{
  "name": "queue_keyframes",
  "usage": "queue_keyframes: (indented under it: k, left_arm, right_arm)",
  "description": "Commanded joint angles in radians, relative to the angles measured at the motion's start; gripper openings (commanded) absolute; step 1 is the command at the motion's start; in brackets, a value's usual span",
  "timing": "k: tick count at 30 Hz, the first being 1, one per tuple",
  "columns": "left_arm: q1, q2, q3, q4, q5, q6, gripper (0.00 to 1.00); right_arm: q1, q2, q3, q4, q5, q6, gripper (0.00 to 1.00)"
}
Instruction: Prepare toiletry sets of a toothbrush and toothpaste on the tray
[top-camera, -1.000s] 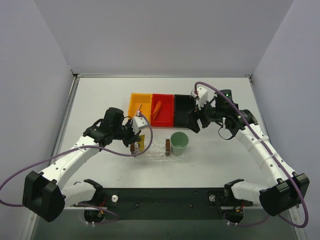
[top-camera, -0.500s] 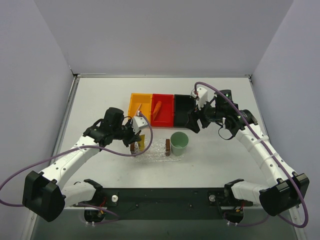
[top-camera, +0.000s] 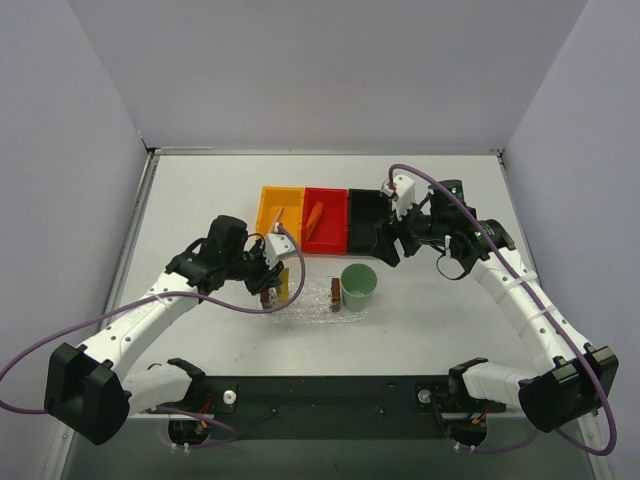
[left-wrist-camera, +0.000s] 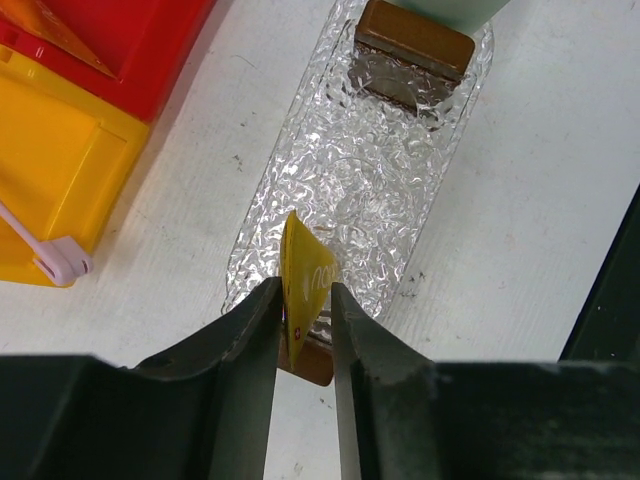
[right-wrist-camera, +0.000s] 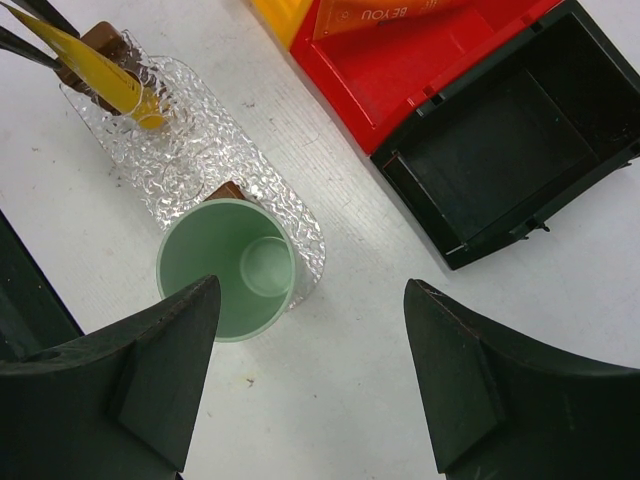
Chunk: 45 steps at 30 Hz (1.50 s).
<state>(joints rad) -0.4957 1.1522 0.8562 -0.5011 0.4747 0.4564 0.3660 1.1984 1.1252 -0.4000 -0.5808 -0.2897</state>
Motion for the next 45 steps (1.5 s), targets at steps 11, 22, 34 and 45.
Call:
queue_keyframes:
  k: [11, 22, 34, 45]
  left_arm:
    - [0.008, -0.094, 0.058, -0.008, -0.028, -0.002, 0.70]
    - [0.069, -0.167, 0.145, 0.018, 0.012, -0.064, 0.80]
    - [0.071, -0.051, 0.286, 0.110, -0.025, -0.139, 0.82]
    - [0.046, 0.388, 0.748, -0.097, -0.145, -0.094, 0.81]
  right_arm:
    - [-0.006, 0.012, -0.005, 0.029, -0.030, -0.003, 0.69]
    - [0.001, 0.082, 0.109, 0.013, 0.033, 0.023, 0.69]
    - [0.085, 0.368, 0.387, 0.000, 0.257, 0.136, 0.66]
    - [0.031, 0.313, 0.331, 0.012, 0.351, 0.176, 0.65]
